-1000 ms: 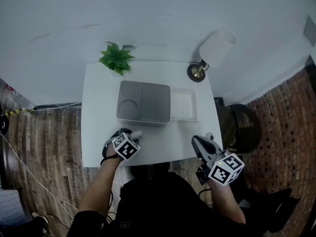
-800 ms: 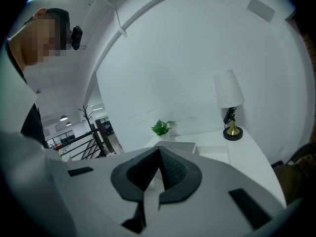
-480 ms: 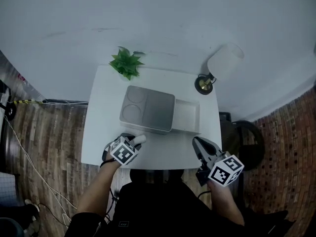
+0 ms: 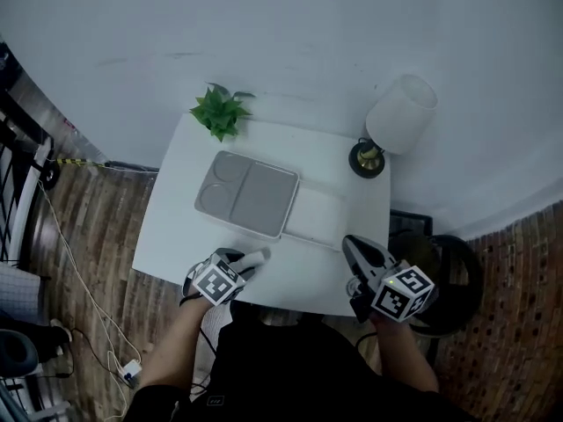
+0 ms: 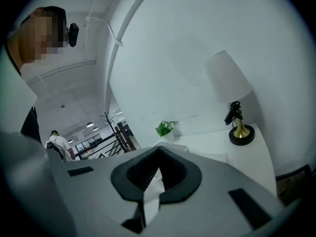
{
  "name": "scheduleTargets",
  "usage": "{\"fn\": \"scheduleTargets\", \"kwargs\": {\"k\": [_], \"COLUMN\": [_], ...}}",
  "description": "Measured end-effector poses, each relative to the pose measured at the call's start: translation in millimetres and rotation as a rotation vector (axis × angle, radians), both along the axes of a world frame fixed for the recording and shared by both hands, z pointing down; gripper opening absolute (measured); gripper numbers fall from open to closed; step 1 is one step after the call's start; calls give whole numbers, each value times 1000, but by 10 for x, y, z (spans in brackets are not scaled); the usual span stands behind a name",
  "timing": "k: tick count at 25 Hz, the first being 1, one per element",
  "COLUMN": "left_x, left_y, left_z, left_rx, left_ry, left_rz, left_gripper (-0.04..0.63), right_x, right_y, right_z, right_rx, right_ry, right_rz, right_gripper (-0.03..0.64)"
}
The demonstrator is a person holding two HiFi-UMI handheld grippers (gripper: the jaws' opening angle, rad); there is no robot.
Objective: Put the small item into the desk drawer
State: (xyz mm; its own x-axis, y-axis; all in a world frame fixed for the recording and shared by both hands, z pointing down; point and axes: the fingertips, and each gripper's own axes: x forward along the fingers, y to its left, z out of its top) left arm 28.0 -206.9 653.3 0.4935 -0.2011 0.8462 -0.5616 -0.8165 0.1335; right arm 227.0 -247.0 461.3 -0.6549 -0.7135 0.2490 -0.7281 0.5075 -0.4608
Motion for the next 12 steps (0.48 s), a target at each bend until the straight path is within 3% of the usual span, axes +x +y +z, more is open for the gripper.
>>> {"fn": "scheduleTargets", "kwargs": {"k": [4, 12], "left_x": [297, 821], "left_y": [74, -18], "left_z": [-167, -598], "left_rx": [16, 91], "left_ry": [-15, 73], "left_rz": [-73, -237], "left_gripper": [178, 178], "right_x": [298, 805], "right_y": [7, 110], "right_z": [-17, 4], "right_rx": [2, -4], "right_ry": [-12, -41], "right_rz": [-72, -148], "right_gripper": [-2, -2]}}
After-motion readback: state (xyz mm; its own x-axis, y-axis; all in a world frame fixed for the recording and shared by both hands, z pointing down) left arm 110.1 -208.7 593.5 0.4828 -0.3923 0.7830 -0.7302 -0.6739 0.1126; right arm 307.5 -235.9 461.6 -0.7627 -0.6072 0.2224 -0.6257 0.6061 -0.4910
